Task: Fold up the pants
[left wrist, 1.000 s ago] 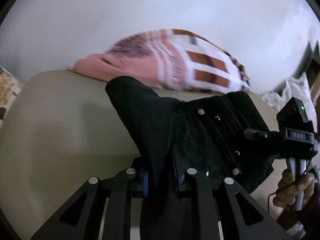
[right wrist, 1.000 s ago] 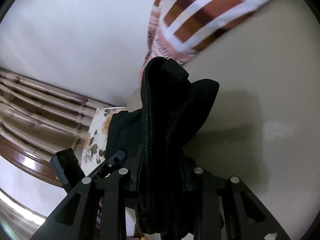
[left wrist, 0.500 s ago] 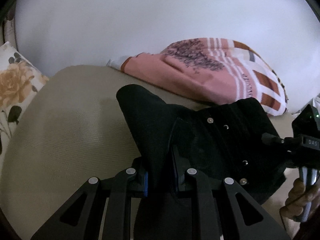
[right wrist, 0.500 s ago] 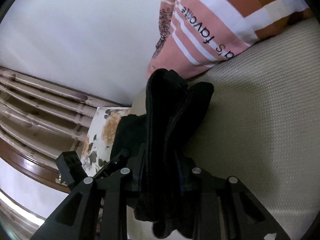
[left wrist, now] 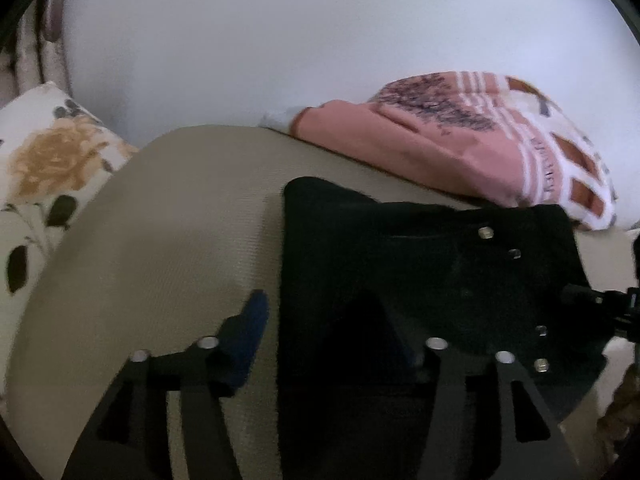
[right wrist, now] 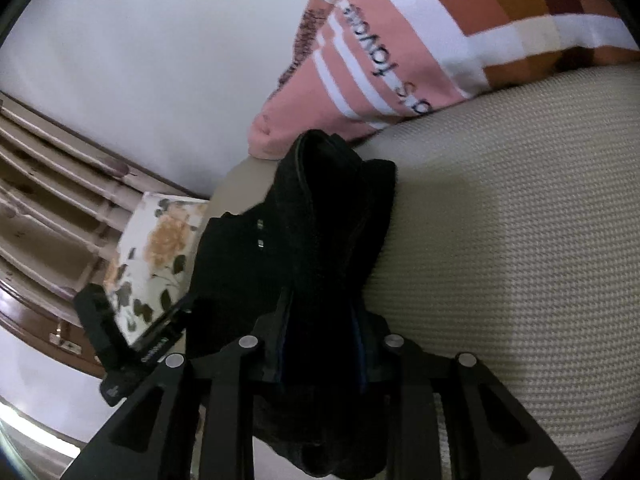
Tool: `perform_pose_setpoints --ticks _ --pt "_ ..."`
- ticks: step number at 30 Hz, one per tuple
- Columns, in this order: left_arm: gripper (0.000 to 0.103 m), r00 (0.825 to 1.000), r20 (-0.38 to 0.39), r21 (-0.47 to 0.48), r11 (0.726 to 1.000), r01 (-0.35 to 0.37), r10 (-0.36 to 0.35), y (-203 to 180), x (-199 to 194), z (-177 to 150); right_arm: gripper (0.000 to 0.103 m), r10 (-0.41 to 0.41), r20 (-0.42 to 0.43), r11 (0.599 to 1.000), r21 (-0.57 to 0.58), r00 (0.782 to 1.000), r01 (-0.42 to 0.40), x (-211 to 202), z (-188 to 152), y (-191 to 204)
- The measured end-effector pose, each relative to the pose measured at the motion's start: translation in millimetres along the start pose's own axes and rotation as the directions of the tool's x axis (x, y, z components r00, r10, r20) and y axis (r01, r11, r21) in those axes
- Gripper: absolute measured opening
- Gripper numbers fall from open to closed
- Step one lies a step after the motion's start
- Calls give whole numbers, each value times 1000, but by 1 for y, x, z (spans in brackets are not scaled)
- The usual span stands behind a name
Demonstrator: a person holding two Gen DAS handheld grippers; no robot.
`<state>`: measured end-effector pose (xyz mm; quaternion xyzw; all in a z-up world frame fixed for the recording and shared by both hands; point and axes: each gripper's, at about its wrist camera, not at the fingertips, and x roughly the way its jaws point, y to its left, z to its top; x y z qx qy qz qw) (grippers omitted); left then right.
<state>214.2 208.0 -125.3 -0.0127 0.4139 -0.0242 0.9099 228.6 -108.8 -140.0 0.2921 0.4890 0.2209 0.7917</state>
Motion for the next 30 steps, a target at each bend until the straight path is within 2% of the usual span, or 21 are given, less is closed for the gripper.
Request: perform_pose_setpoints --ticks 4,8,12,14,16,19,20,21,23,26,30 --pt "75 998 27 21 998 -63 62 -4 -6 -6 32 -49 4 998 -27 999 49 3 -5 -2" --pt "79 993 51 33 993 -111 110 -11 -14 -9 38 -100 14 993 -57 995 100 8 -5 6" --pt "82 984 86 29 987 -159 156 -17 -27 -7 39 -156 85 982 -90 984 164 -5 -9 22" --pt "85 983 106 21 988 -150 147 -19 -36 -8 39 -174 139 970 -145 975 194 -17 -13 40" --pt "92 983 121 10 990 -142 140 -22 -44 -8 41 -190 194 952 -204 962 229 -30 -19 61" --pt "92 976 155 -3 988 -152 151 -26 -62 -7 62 -209 262 911 -297 942 285 -44 -34 93" --pt "92 974 168 -6 988 -155 154 -28 -69 -7 72 -222 288 895 -320 932 312 -50 -41 102" --pt "92 970 186 -9 988 -156 155 -30 -78 -8 77 -236 311 880 -333 921 338 -54 -47 109" --pt "93 964 218 -17 988 -152 152 -33 -93 -9 82 -264 353 851 -354 898 389 -60 -60 125" --pt "95 946 272 -19 984 -178 176 -40 -119 -10 88 -292 395 827 -352 871 437 -72 -74 140" --pt "103 911 363 -36 980 -194 194 -49 -164 -13 95 -305 457 803 -348 836 484 -91 -89 157"
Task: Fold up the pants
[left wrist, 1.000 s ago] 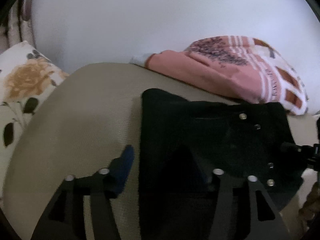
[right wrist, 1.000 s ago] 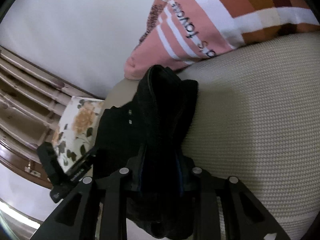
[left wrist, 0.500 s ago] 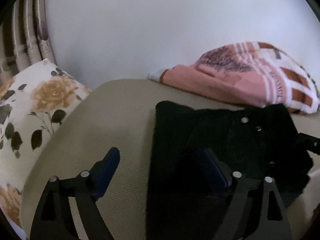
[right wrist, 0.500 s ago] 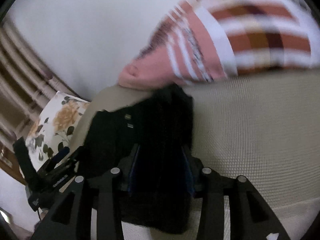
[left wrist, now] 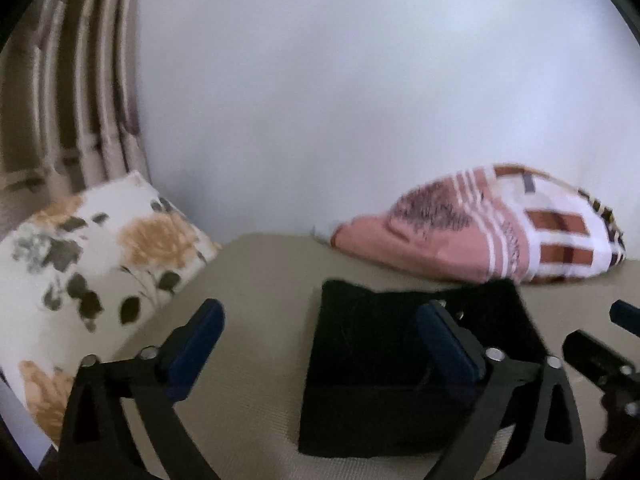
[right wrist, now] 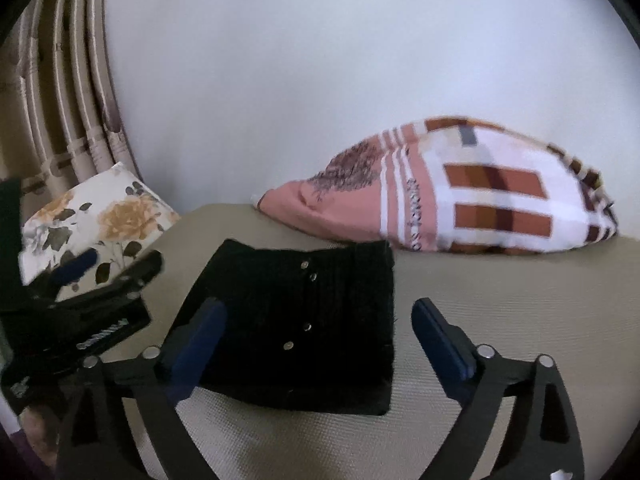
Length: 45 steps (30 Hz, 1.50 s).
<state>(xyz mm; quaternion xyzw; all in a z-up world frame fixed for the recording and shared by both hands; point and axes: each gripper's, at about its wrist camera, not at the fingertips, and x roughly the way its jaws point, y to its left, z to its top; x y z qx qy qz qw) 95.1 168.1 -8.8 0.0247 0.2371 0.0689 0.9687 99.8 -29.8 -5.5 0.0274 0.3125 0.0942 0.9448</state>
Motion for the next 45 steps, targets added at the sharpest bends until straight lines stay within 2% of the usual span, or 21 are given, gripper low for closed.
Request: perform_pose_setpoints --ticks 4,7,9,14,17,19,23,35,45 --pt "103 997 82 -50 999 19 -15 7 -44 11 99 0 49 1000 1 999 -1 -31 5 5" --pt "103 989 147 -75 997 -15 26 10 -74 18 100 17 74 1000 19 997 -18 -52 8 5" --pt "103 987 155 -65 997 -36 46 9 -89 23 101 21 89 1000 21 996 -23 -66 10 6" --pt "103 997 77 -49 999 -23 27 9 -108 30 101 18 119 1000 3 993 -18 -96 10 13" --pt "103 997 68 -47 999 27 -24 11 -119 28 102 13 128 1000 7 992 -14 -109 9 13" --pt "103 998 28 -37 998 51 -50 10 -121 26 102 18 123 1000 9 992 -19 -115 7 14" --pt "103 998 -47 -23 999 35 -36 6 -121 21 102 16 115 1000 10 993 -18 -126 3 15" --pt "103 998 -35 -62 997 55 -57 9 -135 11 102 -31 110 999 -8 993 32 -144 -8 21" --pt "103 997 -61 -65 997 51 -55 9 -128 8 102 -30 80 999 -12 996 31 -142 -12 21"
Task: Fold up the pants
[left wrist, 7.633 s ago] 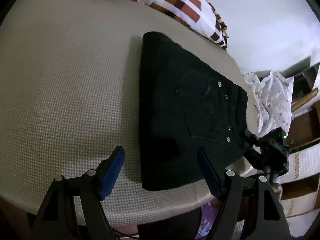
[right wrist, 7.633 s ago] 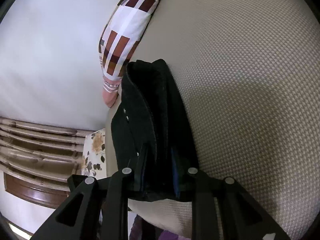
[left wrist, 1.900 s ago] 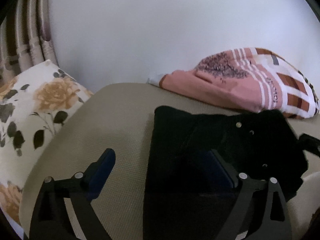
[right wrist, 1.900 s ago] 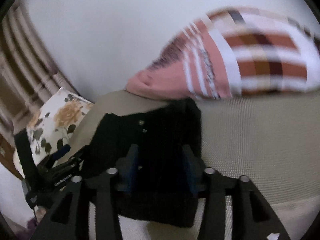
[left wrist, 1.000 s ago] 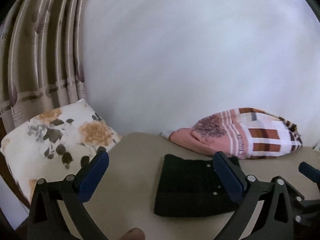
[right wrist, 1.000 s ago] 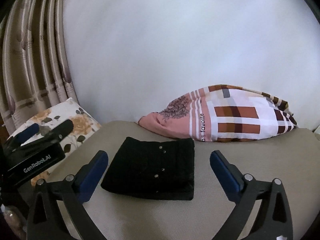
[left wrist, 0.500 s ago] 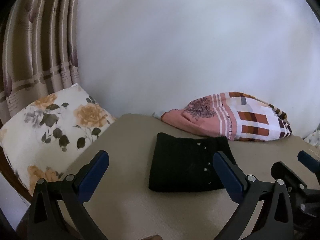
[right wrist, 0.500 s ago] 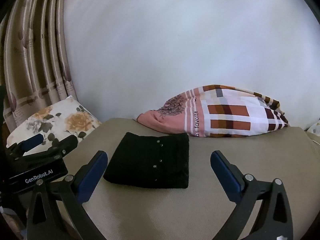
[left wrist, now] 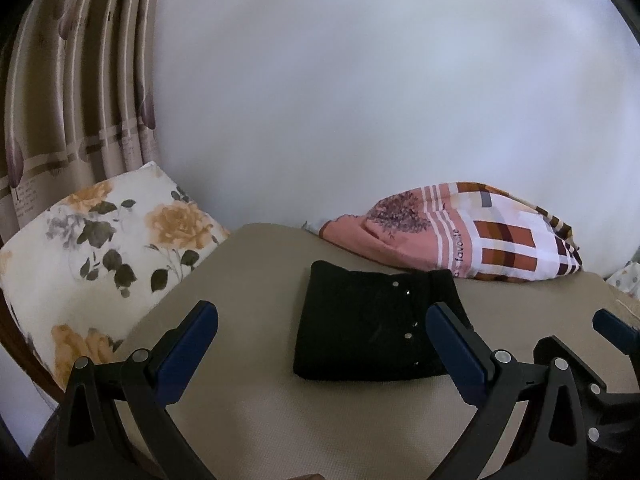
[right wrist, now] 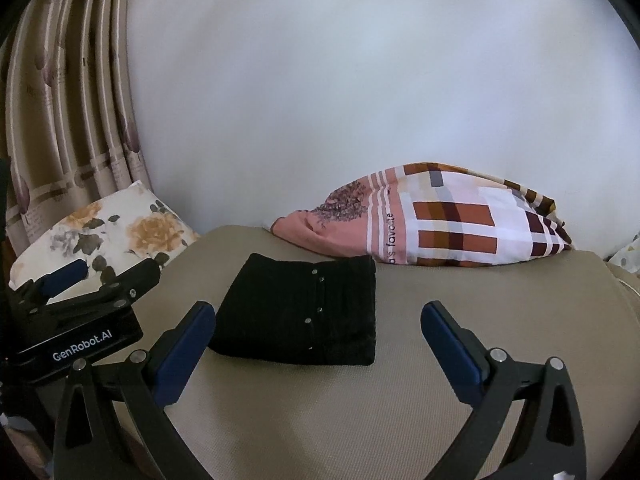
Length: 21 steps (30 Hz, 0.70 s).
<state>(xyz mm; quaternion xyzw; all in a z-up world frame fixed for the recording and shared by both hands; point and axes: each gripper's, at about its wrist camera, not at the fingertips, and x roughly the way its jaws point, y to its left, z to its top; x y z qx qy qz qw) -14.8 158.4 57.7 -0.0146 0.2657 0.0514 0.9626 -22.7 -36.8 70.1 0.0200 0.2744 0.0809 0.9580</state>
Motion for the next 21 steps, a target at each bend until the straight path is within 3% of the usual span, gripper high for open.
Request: perform_pose_setpoints --ticks 21 --pt "103 999 -43 4 1000 -14 14 5 25 -10 102 0 -53 1000 -19 999 -1 21 -3 -4"
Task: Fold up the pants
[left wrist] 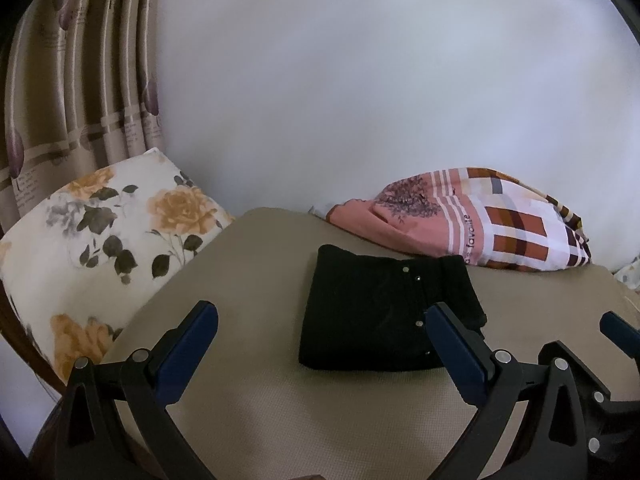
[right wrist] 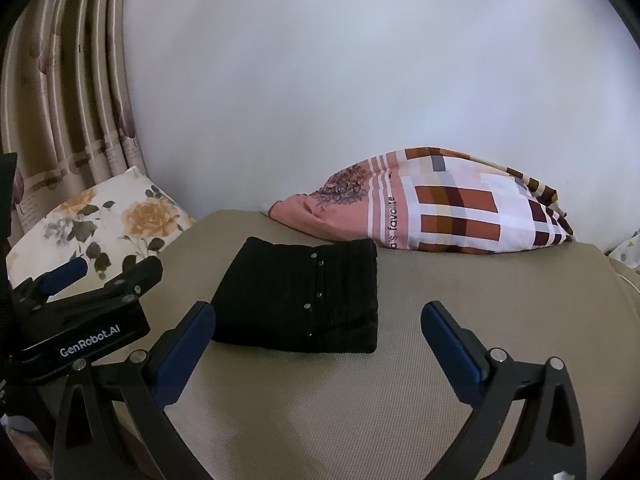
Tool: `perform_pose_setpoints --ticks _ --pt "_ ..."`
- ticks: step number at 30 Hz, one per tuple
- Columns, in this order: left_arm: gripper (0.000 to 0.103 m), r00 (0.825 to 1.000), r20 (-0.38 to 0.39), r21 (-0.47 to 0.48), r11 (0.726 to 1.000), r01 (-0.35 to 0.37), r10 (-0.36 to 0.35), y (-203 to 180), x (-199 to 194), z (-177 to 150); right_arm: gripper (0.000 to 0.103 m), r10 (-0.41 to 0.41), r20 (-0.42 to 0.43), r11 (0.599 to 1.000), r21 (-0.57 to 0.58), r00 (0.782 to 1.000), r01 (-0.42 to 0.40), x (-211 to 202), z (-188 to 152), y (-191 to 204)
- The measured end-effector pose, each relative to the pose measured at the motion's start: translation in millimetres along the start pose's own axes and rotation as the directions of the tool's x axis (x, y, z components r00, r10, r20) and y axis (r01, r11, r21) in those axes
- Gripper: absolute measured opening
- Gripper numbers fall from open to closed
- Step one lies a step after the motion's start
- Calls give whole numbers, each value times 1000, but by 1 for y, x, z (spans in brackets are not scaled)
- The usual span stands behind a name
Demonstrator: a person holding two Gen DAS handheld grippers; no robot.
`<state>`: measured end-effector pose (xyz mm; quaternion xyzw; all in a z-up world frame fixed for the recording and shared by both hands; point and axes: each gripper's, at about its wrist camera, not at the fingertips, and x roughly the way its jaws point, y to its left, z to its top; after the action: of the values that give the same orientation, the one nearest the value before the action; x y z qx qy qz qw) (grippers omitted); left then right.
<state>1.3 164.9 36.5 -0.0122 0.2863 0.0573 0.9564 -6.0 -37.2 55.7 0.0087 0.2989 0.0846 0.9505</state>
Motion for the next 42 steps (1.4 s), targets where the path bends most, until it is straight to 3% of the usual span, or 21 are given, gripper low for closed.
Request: perform_pose_setpoints --ticks 42 --pt "103 1000 -27 16 1000 11 -10 2 14 -8 102 -6 -35 1000 -4 999 5 10 -11 2"
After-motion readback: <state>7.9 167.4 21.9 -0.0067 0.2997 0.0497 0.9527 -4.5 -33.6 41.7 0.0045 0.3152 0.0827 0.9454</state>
